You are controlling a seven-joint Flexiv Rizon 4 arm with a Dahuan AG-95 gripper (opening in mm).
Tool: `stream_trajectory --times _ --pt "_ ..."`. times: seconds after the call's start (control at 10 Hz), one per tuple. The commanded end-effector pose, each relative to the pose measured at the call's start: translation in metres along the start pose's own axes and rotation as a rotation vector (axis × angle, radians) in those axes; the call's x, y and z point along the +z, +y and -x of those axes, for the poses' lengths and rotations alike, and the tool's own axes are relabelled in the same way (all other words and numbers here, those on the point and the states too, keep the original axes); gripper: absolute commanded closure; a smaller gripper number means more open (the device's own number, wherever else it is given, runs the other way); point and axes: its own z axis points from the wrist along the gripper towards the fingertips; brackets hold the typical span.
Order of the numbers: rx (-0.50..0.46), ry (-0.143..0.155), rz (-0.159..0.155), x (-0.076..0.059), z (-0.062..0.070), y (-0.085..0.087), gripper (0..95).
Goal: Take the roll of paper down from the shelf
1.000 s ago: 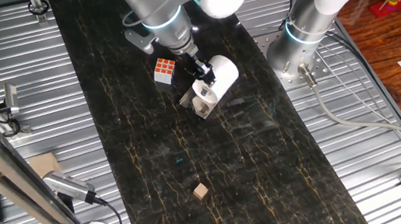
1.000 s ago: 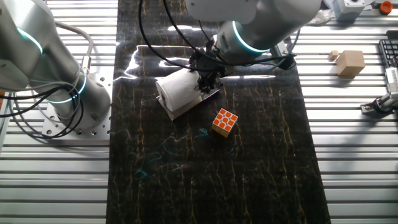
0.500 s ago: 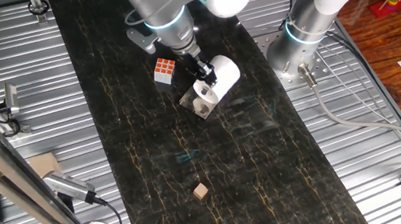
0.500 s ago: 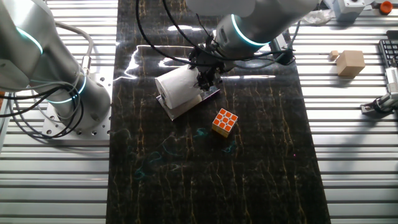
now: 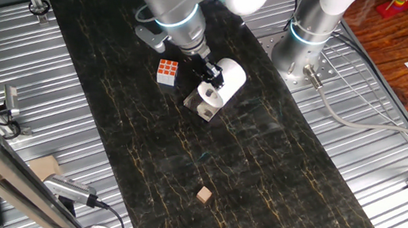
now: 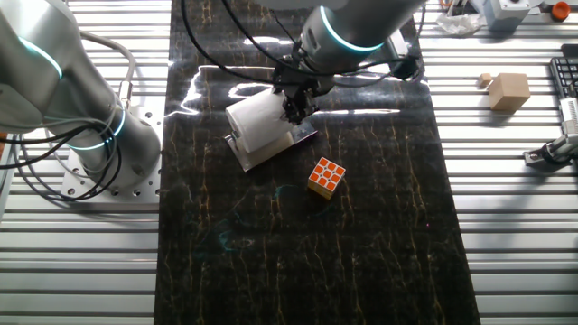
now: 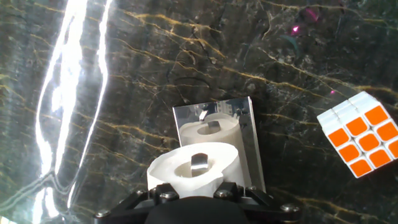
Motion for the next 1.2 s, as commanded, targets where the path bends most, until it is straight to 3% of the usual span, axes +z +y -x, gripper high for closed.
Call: stream_trajectory --times 0.1,0.6,0.9,1.2 --pt "-0.005 -0.007 -0.007 0.001 0.001 0.001 95.0" --pt "-0.006 -0.004 -0.028 0.0 0.004 0.002 95.0" --pt "0.004 -0.018 -0.039 -0.001 0.006 0.001 95.0" --pt "-0.013 -0.034 -0.051 -0.01 0.028 -0.006 95.0"
